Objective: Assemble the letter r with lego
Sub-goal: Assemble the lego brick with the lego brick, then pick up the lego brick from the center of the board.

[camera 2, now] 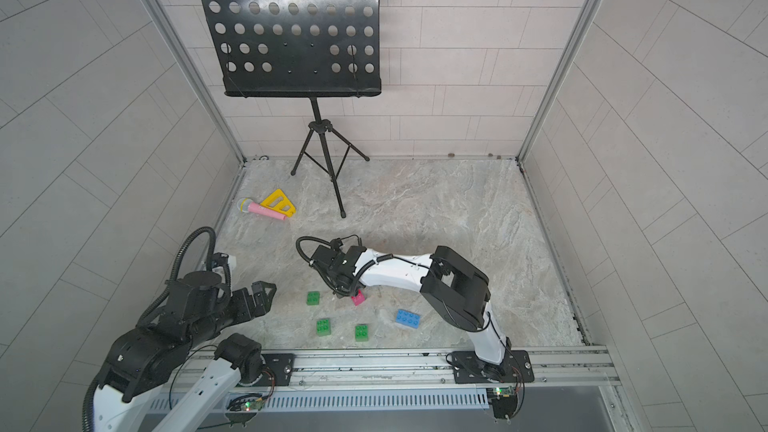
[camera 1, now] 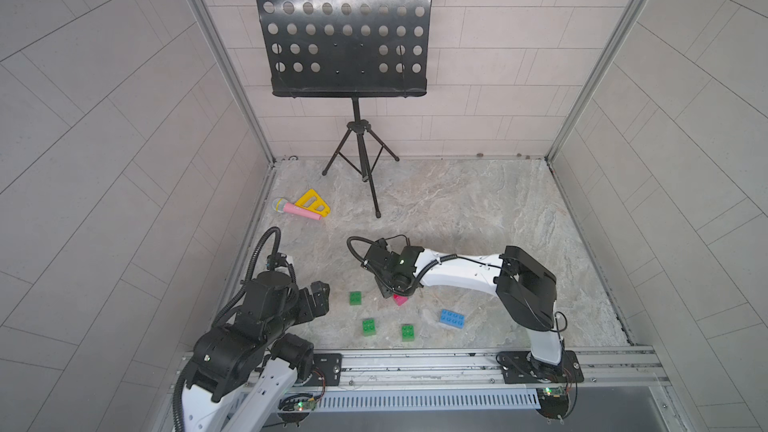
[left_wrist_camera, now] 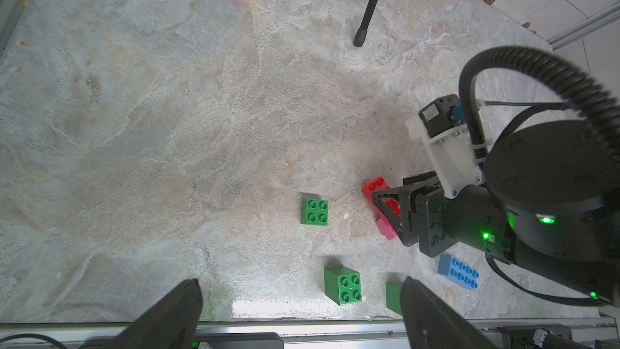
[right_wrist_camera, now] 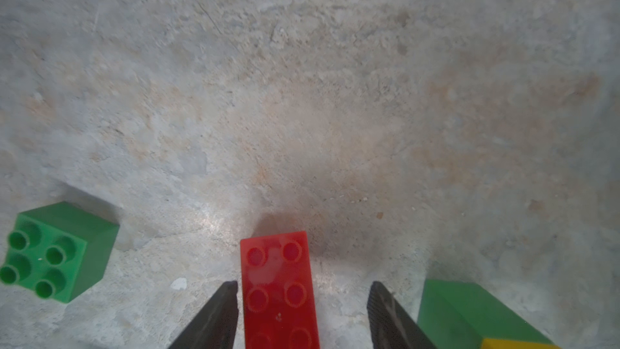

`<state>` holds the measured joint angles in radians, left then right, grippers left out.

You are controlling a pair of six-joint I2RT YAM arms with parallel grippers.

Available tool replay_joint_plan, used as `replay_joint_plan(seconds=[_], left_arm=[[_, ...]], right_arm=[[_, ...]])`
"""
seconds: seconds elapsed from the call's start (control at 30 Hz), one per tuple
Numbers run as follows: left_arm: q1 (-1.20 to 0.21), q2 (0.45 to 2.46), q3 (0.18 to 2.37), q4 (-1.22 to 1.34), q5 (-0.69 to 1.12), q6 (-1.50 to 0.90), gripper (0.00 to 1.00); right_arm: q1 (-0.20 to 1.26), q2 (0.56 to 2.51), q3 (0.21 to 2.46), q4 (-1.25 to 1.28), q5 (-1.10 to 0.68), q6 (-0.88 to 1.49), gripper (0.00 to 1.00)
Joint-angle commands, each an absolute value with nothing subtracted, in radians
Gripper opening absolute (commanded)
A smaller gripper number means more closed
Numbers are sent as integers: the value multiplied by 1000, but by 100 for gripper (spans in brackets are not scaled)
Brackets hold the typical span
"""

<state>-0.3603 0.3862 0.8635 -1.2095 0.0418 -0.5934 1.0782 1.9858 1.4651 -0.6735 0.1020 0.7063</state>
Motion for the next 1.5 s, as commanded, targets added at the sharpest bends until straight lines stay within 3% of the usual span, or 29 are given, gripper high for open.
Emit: replay_joint_plan(seconds=[0.0, 0.8, 1.47], left_arm=[[-353, 387, 856, -1215, 37, -582, 100], [-348, 388, 855, -1215, 39, -581, 100], [-346, 391, 854, -1213, 46, -578, 100]], right_arm=[[1068, 1949, 1496, -771, 63, 676, 64], [1062, 1997, 1591, -928, -92, 589, 55], [1063, 2060, 1627, -970, -72, 591, 48]])
